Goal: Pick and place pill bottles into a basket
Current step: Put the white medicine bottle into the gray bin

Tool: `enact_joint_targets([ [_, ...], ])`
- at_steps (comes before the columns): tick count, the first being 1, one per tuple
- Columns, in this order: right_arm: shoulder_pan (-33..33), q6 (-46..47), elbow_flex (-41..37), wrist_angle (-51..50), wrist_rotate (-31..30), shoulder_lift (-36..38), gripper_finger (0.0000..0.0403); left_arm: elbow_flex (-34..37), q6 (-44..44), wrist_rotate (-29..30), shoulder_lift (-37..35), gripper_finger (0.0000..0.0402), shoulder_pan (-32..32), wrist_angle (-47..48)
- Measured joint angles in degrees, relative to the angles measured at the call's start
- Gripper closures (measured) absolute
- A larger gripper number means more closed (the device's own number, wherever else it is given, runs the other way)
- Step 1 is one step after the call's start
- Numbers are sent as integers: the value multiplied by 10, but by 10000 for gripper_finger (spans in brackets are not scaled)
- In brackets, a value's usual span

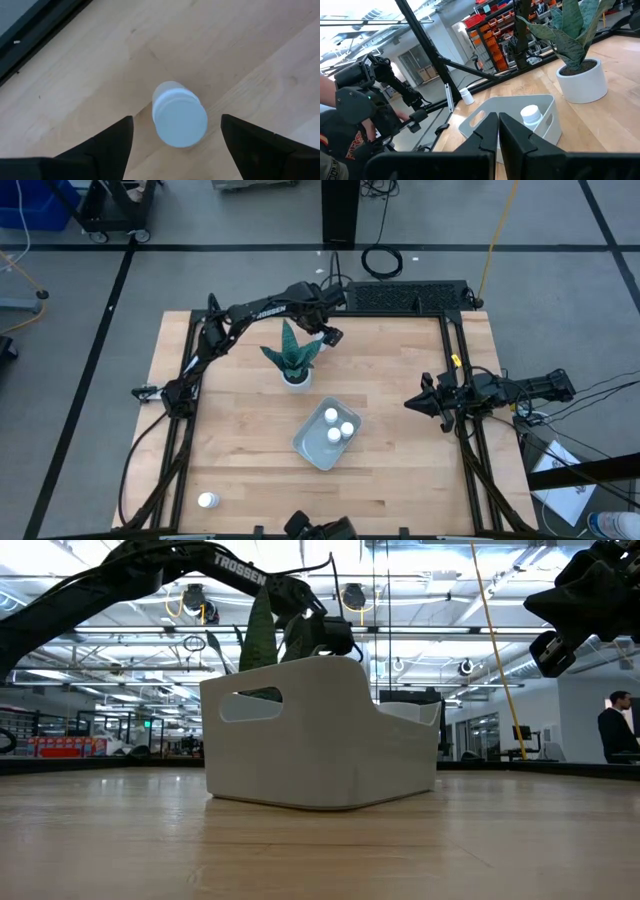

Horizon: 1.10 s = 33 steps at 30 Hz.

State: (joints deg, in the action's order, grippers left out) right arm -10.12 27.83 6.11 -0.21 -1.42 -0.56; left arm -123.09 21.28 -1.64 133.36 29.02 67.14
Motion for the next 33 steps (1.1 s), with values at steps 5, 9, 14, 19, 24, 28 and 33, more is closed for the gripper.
enact_joint_targets([
  [5,0,0,0,0,0,0,394,0,-3,2,4,112,0,1],
  [9,0,0,0,0,0,0,394,0,-8,-9,10,121,0,-7],
  [14,0,0,0,0,0,0,394,0,0,-14,13,122,1,-8],
  [19,0,0,0,0,0,0,394,0,-3,-13,15,130,2,-6],
  [24,0,0,0,0,0,0,394,0,-5,-12,15,163,2,-3],
  [28,0,0,0,0,0,0,394,0,-14,-12,15,192,2,-5],
  [33,0,0,0,0,0,0,394,0,-12,-13,15,232,2,-8],
])
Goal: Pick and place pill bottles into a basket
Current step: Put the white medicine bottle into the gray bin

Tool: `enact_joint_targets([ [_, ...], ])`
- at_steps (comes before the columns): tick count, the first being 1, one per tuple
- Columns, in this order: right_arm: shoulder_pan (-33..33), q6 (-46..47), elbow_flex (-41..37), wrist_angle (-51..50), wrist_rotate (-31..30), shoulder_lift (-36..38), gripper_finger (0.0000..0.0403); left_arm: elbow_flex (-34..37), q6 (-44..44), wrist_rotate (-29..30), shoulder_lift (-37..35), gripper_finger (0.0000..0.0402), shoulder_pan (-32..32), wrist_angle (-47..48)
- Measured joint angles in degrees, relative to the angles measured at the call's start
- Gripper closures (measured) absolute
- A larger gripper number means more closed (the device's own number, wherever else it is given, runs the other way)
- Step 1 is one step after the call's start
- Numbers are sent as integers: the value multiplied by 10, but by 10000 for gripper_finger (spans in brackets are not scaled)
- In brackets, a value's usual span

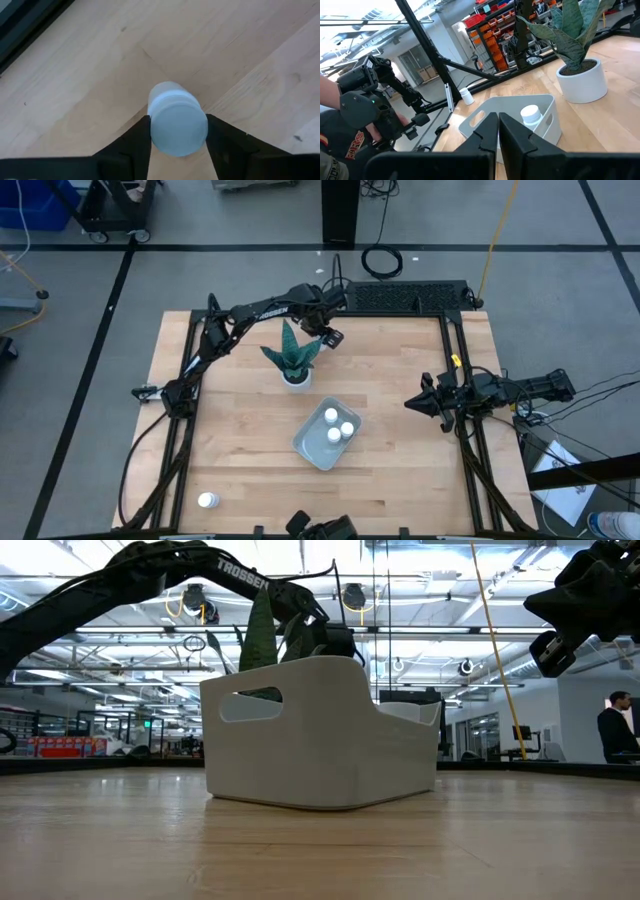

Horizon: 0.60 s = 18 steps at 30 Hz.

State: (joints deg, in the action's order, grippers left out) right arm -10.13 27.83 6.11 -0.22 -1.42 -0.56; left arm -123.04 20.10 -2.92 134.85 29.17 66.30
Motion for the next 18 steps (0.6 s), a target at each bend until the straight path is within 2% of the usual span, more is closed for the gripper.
enact_joint_targets([
  [7,0,0,0,0,0,0,394,0,4,-4,0,237,0,-5],
  [11,0,0,0,0,0,0,394,0,15,-8,-1,226,2,-4],
  [18,0,0,0,0,0,0,394,-2,14,-13,-33,237,4,-1],
])
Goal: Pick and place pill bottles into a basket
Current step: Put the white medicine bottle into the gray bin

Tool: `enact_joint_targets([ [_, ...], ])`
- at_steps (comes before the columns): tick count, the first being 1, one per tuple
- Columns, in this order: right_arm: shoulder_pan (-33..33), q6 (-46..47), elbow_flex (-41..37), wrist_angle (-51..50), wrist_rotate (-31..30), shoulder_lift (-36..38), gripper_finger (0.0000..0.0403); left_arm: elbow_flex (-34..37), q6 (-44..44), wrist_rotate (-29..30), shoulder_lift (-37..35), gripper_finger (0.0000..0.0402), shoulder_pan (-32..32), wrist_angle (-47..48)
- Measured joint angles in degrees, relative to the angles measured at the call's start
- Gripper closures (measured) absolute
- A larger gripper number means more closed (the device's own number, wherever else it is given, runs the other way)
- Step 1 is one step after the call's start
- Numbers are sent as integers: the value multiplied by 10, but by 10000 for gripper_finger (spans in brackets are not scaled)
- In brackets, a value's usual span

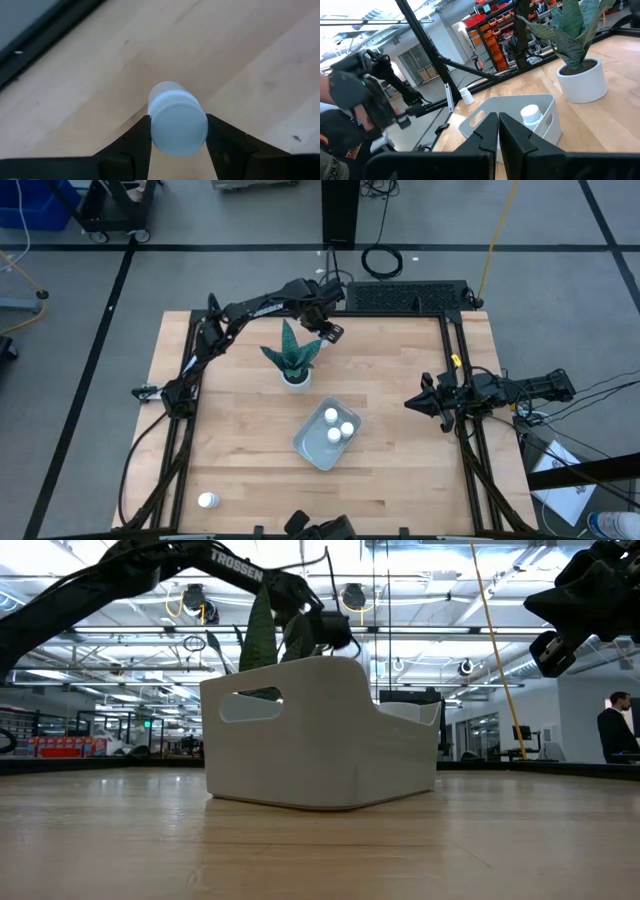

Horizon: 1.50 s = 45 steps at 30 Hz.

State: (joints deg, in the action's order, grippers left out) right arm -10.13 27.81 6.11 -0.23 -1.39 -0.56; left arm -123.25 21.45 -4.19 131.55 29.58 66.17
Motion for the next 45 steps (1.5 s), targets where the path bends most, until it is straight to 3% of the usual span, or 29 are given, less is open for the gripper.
enact_joint_targets([
  [17,0,0,0,0,0,0,394,0,63,-58,-156,236,4,-5],
  [25,0,0,0,0,0,0,394,-1,110,-91,-242,236,-11,-61],
  [35,0,0,0,0,0,0,394,-1,213,-72,-326,236,-84,-84],
  [45,0,0,0,0,0,0,394,-1,230,-69,-350,234,-189,-107],
])
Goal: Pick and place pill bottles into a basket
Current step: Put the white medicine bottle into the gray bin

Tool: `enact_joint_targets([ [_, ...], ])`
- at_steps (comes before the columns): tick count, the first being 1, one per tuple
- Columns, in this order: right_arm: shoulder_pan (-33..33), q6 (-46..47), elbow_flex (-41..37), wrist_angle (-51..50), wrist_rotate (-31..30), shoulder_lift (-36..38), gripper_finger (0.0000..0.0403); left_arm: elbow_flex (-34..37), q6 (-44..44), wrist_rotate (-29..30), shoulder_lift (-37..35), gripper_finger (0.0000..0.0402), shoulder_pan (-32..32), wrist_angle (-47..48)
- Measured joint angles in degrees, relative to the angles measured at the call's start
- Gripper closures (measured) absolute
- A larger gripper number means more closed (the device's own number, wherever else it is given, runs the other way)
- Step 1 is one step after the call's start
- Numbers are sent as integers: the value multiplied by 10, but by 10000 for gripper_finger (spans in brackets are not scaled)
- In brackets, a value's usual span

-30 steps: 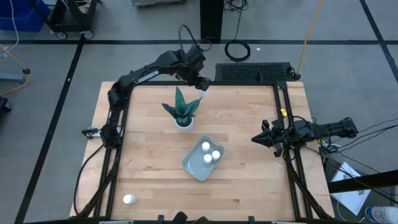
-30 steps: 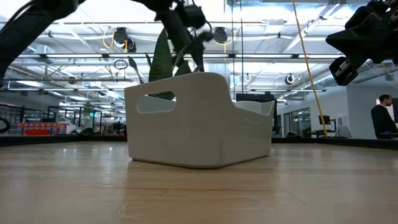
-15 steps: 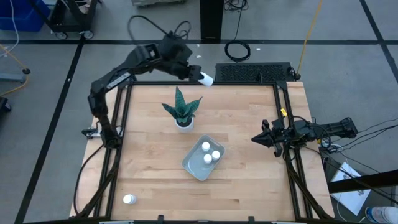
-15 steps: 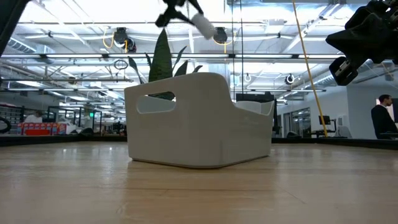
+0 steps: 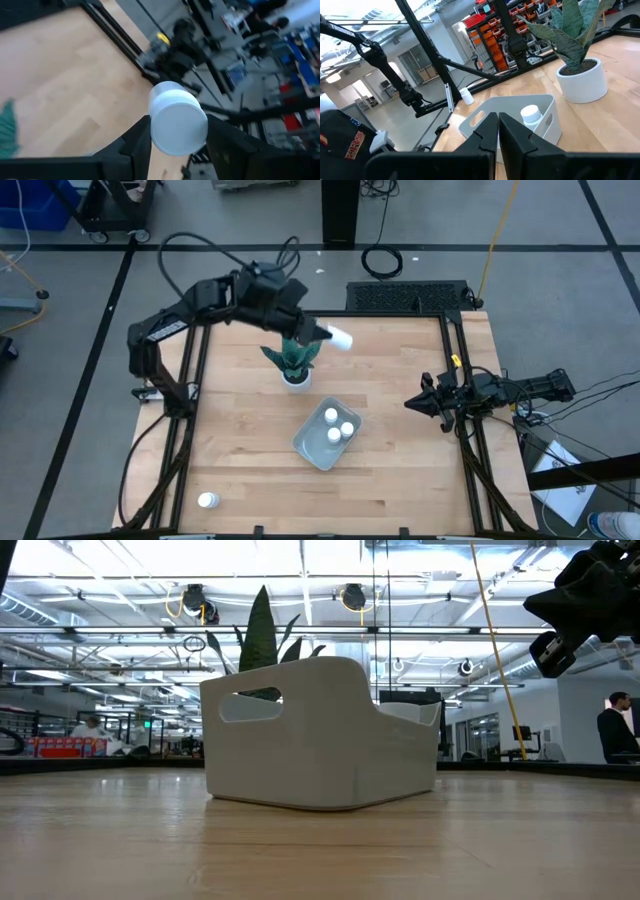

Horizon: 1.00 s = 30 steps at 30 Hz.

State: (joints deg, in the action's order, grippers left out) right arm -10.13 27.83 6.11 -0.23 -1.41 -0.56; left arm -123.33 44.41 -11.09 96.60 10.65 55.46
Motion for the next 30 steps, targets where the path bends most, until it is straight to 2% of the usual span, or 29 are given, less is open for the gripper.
enact_joint_targets([
  [7,0,0,0,0,0,0,394,0,1,-28,1,230,-77,5],
  [18,0,0,0,0,0,0,394,0,58,87,9,234,-184,19],
  [23,0,0,0,0,0,0,394,0,100,106,42,236,-215,51],
  [30,0,0,0,0,0,0,394,0,109,92,100,236,-243,95],
])
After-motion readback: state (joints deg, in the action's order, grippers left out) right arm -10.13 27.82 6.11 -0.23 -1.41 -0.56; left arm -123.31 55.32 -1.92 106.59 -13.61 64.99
